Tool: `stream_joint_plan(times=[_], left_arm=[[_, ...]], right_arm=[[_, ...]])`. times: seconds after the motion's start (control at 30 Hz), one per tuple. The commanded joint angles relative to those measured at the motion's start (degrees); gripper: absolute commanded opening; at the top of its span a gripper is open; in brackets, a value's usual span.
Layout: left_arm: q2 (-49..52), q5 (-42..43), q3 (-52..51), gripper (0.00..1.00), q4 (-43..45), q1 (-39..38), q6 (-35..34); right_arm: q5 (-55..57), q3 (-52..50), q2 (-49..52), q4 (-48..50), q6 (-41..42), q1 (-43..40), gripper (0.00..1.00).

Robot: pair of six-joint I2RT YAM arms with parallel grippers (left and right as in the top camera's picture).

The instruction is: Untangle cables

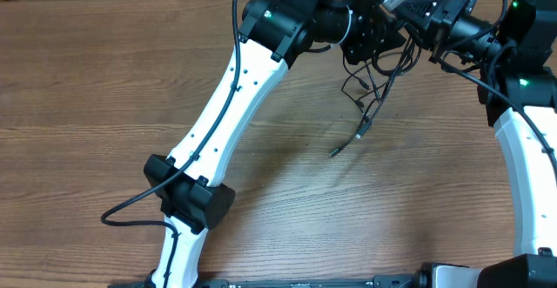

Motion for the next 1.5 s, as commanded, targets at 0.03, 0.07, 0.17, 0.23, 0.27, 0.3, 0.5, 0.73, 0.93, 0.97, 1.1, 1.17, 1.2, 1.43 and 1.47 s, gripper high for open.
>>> stream_joint_plan(times=[0.03,0.07,0.17,0.23,0.27,0.3,0.5,0.73,0.93,0.97,1.1,1.17,1.2,1.43,1.47], left_arm=[[0.76,-3.13,0.11,0.04,0.59,-0.13,-0.09],[0.7,-3.1,0.11,0.04,0.74,-0.04,-0.09],[-0.02,-3.15,0.17,0.04,0.44,0.55,-1.03],[-0.85,-3.1,0.17,0.04,-0.9,1.4,-1.99],[-1.4,-3.02,0.17,0.04,-2.14,2.1,-2.67],[-1.86,-2.45,0.17,0.04,-3.67,2.84,-2.93],[-2.36,3.13,0.15,0.04,-14.88,7.93,-2.95],[-2.36,4.96,0.15,0.04,-19.02,12.48,-8.85],[-2.36,13.11,0.15,0.04,-18.93,15.28,-9.09],[-2.36,13.86,0.15,0.04,-19.12,15.61,-9.09],[-2.36,14.23,0.15,0.04,-19.67,15.93,-8.2],[-2.36,14.25,0.15,0.04,-19.58,15.93,-7.93],[-2.36,14.25,0.15,0.04,-19.47,15.93,-7.93],[-2.36,14.27,0.15,0.04,-19.37,15.93,-7.93],[-2.36,14.29,0.15,0.04,-19.37,15.93,-7.93]], right_arm=[[-1.9,1.29,-0.33,0.57,0.31,0.2,0.04],[-1.84,1.29,-0.33,0.57,0.09,0.2,0.04],[-0.07,1.29,-0.33,0.17,-2.75,0.07,0.28],[3.13,1.29,-0.33,-2.14,-5.03,-0.07,0.47],[5.27,1.27,-0.33,-4.04,-6.25,-0.26,0.56],[7.58,1.27,-0.33,-6.1,-7.58,-0.55,0.66],[18.29,1.27,-0.33,-17.81,-17.4,-2.64,0.91],[20.68,1.22,-0.22,-26.05,-34.4,-0.79,0.76],[22.64,1.22,1.88,-30.03,-41.44,6.27,0.67],[22.84,1.22,2.71,-29.88,-41.51,7.76,0.67],[25.81,1.22,5.49,-28.89,-39.78,11.93,0.61],[29.62,1.22,6.58,-28.68,-37.11,13.62,0.59],[30.49,1.22,6.91,-28.61,-36.89,14.01,0.58],[34.73,1.22,8.96,-27.21,-35.41,16.63,0.54],[35.12,1.22,9.05,-26.97,-35.43,16.85,0.54]])
